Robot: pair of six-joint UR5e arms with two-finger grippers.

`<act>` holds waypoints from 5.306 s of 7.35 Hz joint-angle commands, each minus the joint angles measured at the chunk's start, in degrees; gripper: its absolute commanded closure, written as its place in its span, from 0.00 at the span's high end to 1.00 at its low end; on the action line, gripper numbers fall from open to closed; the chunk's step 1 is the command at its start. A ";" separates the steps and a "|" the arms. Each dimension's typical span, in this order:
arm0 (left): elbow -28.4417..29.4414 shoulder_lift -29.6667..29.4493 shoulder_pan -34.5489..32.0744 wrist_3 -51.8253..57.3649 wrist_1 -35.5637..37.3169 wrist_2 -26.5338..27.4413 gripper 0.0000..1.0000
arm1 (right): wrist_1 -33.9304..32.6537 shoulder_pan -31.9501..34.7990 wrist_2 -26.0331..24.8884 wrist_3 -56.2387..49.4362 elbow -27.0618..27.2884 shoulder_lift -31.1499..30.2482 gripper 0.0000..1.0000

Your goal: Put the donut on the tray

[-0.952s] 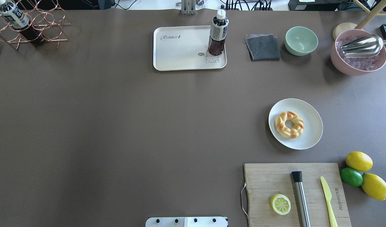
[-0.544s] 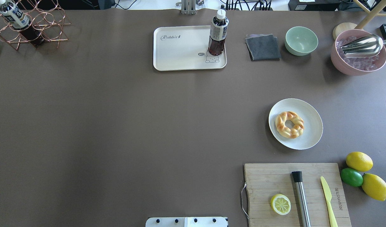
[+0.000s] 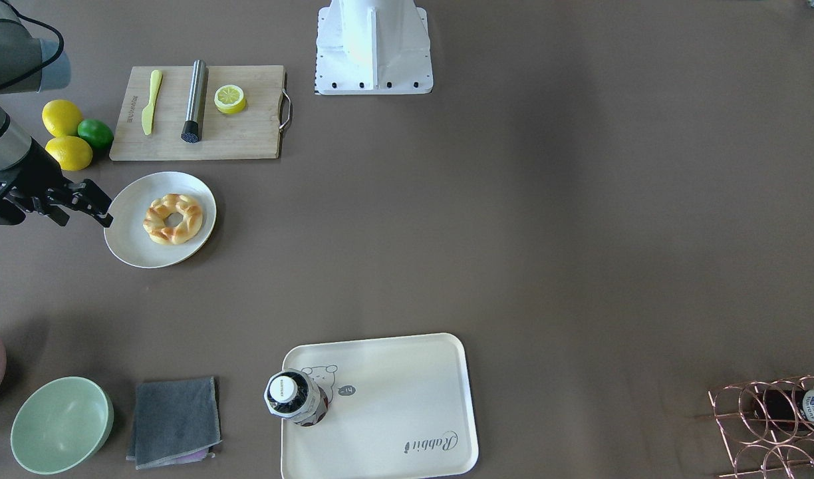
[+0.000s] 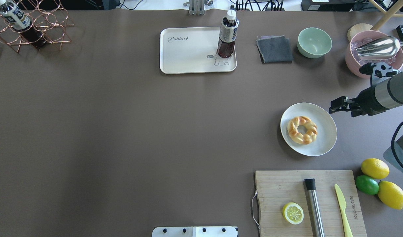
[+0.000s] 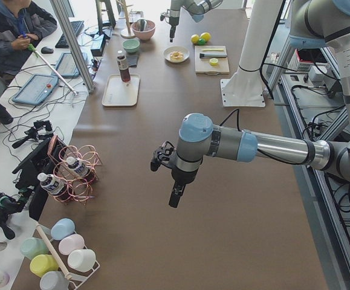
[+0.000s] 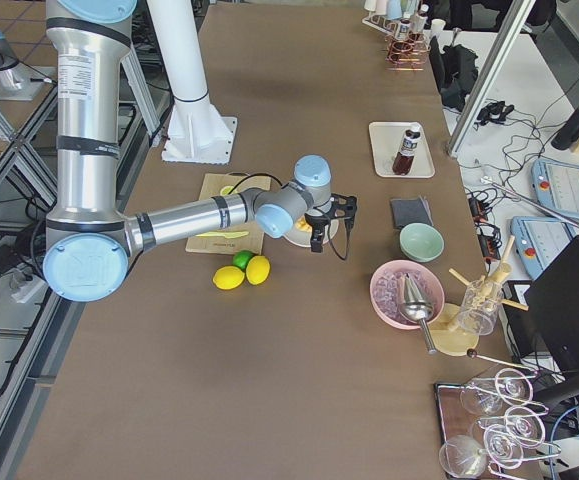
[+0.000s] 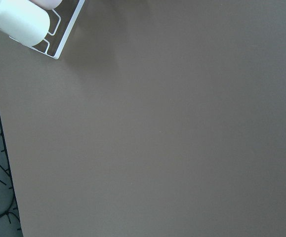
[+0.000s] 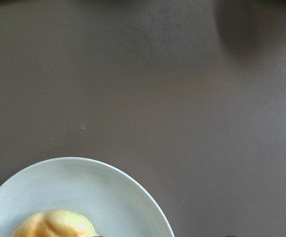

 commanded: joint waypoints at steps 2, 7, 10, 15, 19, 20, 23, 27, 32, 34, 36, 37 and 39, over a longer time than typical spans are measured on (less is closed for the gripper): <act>0.00 -0.14 0.01 0.00 -0.05 -0.10 0.97 | 14.42 -1.80 1.81 5.62 -9.88 0.56 0.76; -0.18 -1.29 0.01 -0.09 -0.05 -0.10 0.97 | 14.72 -3.31 1.89 5.72 -9.02 -0.14 0.00; -0.35 -1.72 0.01 -2.02 -0.13 -0.19 0.97 | 14.72 -1.47 5.75 8.51 -2.27 0.47 0.00; 0.00 -12.67 10.51 -19.54 -0.31 -13.53 0.96 | 4.77 -3.39 5.32 21.98 1.96 19.67 0.00; -0.18 -31.21 27.38 -45.72 -0.93 -14.08 0.96 | -31.86 -10.23 -1.43 21.89 6.19 41.38 0.00; -0.27 -36.82 33.26 -55.63 -1.01 -13.47 0.96 | -34.99 -11.03 -3.01 21.89 6.27 42.56 0.00; 0.52 -46.44 47.86 -74.92 -3.73 -4.52 0.95 | -34.94 -11.04 -3.11 21.71 6.45 42.14 0.00; 4.72 -47.25 48.43 -85.13 -15.01 -4.76 0.88 | -34.41 -12.35 -3.11 21.98 7.68 42.57 0.00; 5.89 -46.90 48.17 -86.93 -19.47 -5.29 0.81 | -34.41 -13.68 -3.12 22.77 12.25 40.30 0.00; 5.36 -46.46 48.17 -86.93 -19.47 -5.29 0.76 | -34.41 -13.68 -2.94 22.77 12.43 40.46 0.00; 5.27 -46.46 47.91 -87.01 -19.56 -7.82 0.69 | -34.41 -13.68 -3.20 22.77 12.34 40.47 0.00; 5.18 -46.46 47.64 -87.10 -19.73 -8.71 0.62 | -34.41 -13.68 -3.20 22.77 12.16 40.47 0.00; 4.57 -46.20 47.64 -87.10 -19.65 -8.81 0.31 | -34.41 -13.68 -3.29 22.77 11.99 40.29 0.00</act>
